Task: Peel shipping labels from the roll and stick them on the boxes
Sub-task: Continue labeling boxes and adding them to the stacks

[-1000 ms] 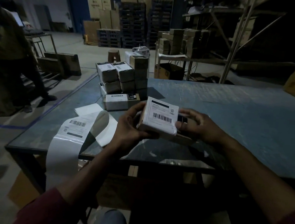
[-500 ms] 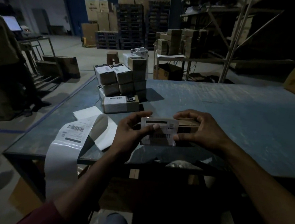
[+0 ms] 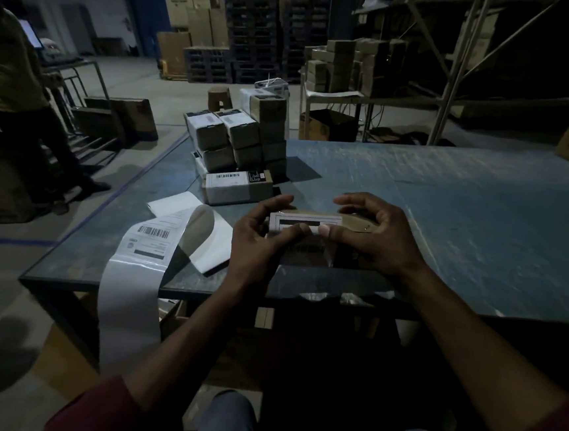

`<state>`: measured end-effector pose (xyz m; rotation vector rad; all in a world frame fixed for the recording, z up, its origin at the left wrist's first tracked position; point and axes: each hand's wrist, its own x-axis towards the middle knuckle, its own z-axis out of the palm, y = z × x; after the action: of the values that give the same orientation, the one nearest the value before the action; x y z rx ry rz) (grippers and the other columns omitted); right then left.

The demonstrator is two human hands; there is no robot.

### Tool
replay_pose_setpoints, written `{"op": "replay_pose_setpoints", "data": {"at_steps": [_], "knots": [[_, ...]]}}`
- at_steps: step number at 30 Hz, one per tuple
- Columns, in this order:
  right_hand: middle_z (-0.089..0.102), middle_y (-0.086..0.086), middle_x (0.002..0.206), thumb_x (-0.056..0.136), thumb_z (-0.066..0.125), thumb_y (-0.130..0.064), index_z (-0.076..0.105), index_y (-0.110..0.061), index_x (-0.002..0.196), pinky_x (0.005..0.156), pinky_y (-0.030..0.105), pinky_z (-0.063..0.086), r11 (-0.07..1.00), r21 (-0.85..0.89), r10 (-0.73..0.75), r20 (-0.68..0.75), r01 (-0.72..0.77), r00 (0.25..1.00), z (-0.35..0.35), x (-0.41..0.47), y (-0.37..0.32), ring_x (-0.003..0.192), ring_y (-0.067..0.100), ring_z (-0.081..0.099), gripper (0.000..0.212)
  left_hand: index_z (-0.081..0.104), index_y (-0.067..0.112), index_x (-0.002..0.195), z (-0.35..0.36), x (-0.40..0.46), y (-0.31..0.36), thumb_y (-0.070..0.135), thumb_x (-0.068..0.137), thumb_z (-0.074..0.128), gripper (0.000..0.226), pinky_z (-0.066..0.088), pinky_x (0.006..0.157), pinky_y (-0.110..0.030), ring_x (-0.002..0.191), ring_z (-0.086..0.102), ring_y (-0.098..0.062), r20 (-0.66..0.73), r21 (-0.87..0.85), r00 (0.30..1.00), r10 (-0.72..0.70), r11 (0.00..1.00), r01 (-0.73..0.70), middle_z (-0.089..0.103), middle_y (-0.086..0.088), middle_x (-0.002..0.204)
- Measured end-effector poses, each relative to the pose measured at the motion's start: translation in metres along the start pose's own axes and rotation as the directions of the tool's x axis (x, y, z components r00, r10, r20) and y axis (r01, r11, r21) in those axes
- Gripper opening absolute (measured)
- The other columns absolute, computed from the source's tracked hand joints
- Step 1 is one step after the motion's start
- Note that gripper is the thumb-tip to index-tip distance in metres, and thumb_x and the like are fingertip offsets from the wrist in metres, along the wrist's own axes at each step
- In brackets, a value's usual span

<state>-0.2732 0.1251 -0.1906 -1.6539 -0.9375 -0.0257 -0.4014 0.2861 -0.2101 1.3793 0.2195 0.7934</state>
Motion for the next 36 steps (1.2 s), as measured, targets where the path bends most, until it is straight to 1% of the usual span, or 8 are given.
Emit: {"op": "replay_pose_setpoints", "data": {"at_steps": [9,20,23,26,29,31,33,36], "knots": [[0.07,-0.009,0.102,0.066,0.091,-0.054,0.07,-0.032,0.119,0.083,0.024,0.054,0.998,-0.037,0.04,-0.075,-0.043,0.996,0.009,-0.003,-0.003,0.102,0.005,0.067,0.061,0.07,0.01,0.127,0.004,-0.005,-0.002,0.005,0.08,0.087,0.051,0.06,0.083,-0.032,0.097,0.071,-0.018,-0.03,0.055,0.998,0.059,0.997,-0.057,0.072,-0.007,0.111],[0.073,-0.004,0.09,0.078,0.08,-0.005,0.076,-0.034,0.101,0.078,0.024,0.051,0.987,0.129,0.108,-0.084,-0.096,0.991,0.005,-0.001,0.001,0.086,0.007,0.07,0.037,0.075,0.009,0.123,0.013,-0.006,-0.006,0.0,0.096,0.064,0.03,0.057,0.077,-0.027,0.092,0.069,-0.014,-0.137,0.002,0.991,-0.015,1.0,0.015,0.075,-0.005,0.103],[0.073,-0.006,0.091,0.076,0.075,-0.023,0.074,-0.032,0.111,0.081,0.027,0.051,0.988,0.112,0.119,-0.089,-0.109,0.989,0.005,-0.005,0.006,0.089,0.009,0.07,0.036,0.074,0.007,0.124,0.013,-0.007,-0.005,0.014,0.106,0.057,0.026,0.057,0.083,-0.03,0.092,0.07,-0.012,-0.123,0.026,0.992,-0.007,1.0,0.01,0.076,0.002,0.096],[0.072,-0.004,0.095,0.069,0.088,-0.053,0.069,-0.035,0.123,0.082,0.028,0.056,0.992,0.03,0.128,-0.063,-0.126,0.99,0.004,-0.01,0.007,0.094,0.012,0.07,0.06,0.073,0.006,0.123,0.013,-0.007,0.001,0.022,0.109,0.05,0.031,0.058,0.074,-0.024,0.081,0.071,0.001,-0.085,0.05,0.994,-0.064,0.996,0.068,0.077,0.013,0.086],[0.072,-0.004,0.093,0.077,0.09,-0.031,0.07,-0.032,0.12,0.076,0.027,0.055,0.987,0.044,0.159,-0.066,-0.156,0.985,0.002,-0.009,0.01,0.088,0.009,0.069,0.047,0.074,0.005,0.122,0.01,-0.003,0.005,0.004,0.102,0.057,0.025,0.055,0.069,-0.019,0.079,0.071,-0.003,-0.033,0.052,0.99,-0.14,0.988,0.142,0.077,0.006,0.088],[0.072,-0.005,0.086,0.085,0.079,-0.007,0.071,-0.03,0.114,0.078,0.03,0.053,0.976,0.126,0.186,-0.062,-0.178,0.98,0.002,-0.006,0.011,0.083,0.009,0.069,0.038,0.078,0.013,0.112,0.008,-0.001,0.009,0.003,0.1,0.06,0.024,0.057,0.073,-0.027,0.082,0.073,-0.007,-0.015,0.039,0.976,-0.218,0.975,0.219,0.079,0.0,0.092],[0.073,-0.002,0.089,0.089,0.07,-0.003,0.072,-0.031,0.112,0.081,0.033,0.051,0.963,0.166,0.226,-0.056,-0.215,0.972,0.001,-0.003,0.013,0.084,0.01,0.067,0.036,0.082,0.02,0.102,0.004,0.003,0.01,0.012,0.101,0.062,0.022,0.058,0.083,-0.043,0.087,0.074,-0.012,-0.005,0.053,0.961,-0.276,0.96,0.276,0.08,-0.002,0.095],[0.072,-0.002,0.105,0.087,0.075,-0.035,0.069,-0.036,0.119,0.085,0.036,0.051,0.96,0.16,0.226,0.054,-0.232,0.973,-0.007,-0.004,0.012,0.094,0.011,0.067,0.033,0.084,0.022,0.099,-0.003,0.009,0.014,0.028,0.101,0.063,0.022,0.057,0.088,-0.066,0.101,0.073,-0.032,-0.019,0.08,0.929,-0.369,0.926,0.37,0.08,-0.006,0.1]]}}
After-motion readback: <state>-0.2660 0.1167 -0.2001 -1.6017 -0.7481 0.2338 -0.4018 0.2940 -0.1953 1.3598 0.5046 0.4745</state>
